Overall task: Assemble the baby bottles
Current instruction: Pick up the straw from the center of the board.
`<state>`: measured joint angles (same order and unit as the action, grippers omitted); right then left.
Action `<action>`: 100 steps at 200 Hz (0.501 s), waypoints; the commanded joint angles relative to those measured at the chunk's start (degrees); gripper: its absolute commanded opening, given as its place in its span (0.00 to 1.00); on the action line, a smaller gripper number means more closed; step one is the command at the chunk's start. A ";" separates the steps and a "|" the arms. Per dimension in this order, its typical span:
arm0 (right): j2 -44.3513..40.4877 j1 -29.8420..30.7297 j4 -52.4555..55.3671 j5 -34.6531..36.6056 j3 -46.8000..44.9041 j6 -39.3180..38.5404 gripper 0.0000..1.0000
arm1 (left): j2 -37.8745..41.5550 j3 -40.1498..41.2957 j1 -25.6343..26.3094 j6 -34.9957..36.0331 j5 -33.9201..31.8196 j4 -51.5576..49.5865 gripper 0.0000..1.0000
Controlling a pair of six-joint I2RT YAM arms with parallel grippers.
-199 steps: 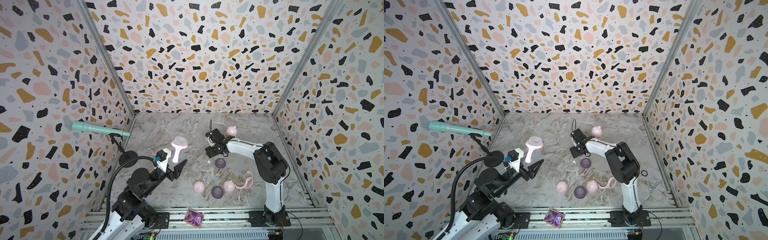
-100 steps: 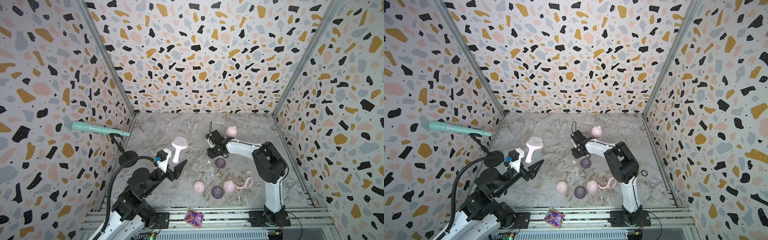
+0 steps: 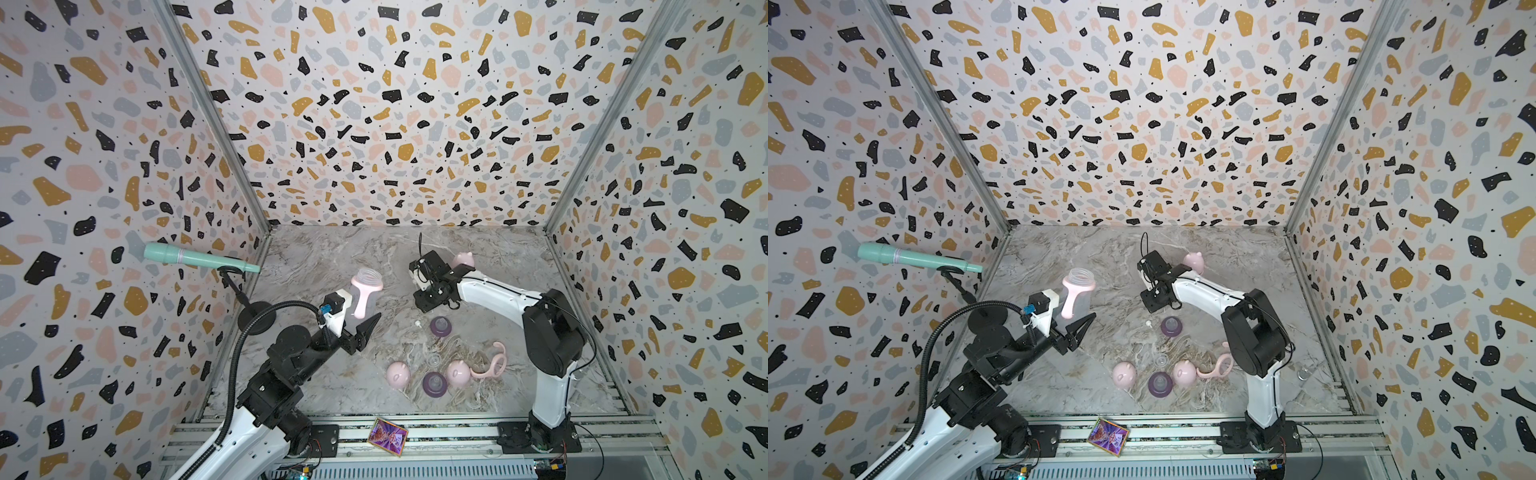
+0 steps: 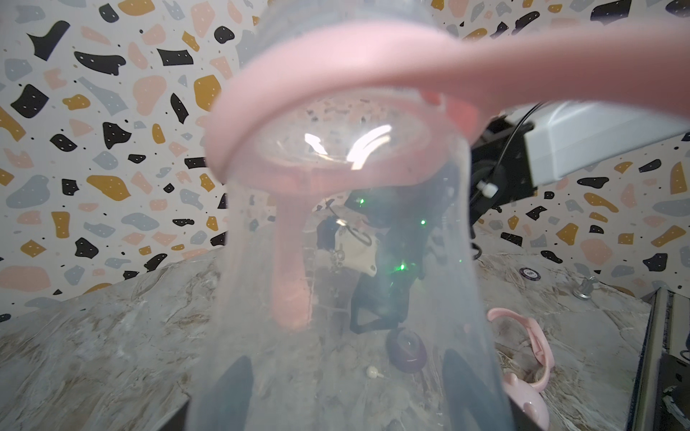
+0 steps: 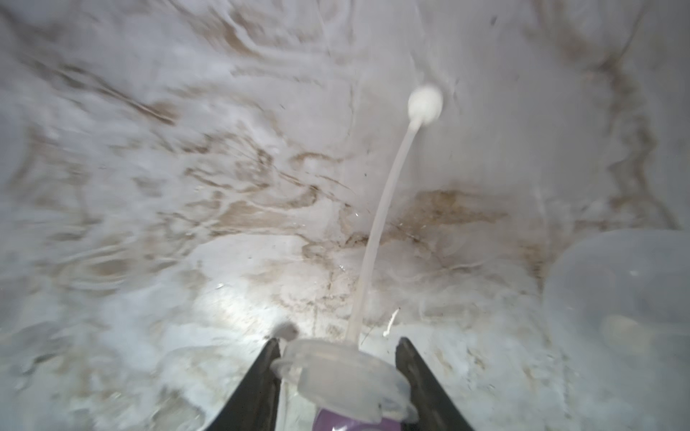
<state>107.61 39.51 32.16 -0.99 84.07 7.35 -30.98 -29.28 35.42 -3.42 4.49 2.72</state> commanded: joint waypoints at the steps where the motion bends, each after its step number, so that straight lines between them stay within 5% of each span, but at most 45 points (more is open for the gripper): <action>1: -7.27 0.33 7.10 -3.04 4.42 -2.21 0.25 | -1.95 0.38 -0.15 1.84 0.87 7.99 0.39; 100: -17.43 6.45 29.05 -9.60 24.54 -4.22 0.21 | -9.37 6.13 -0.18 9.62 0.55 17.21 0.38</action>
<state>93.21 43.59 52.21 -8.14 102.37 4.01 -39.66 -24.60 35.42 3.01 4.99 12.03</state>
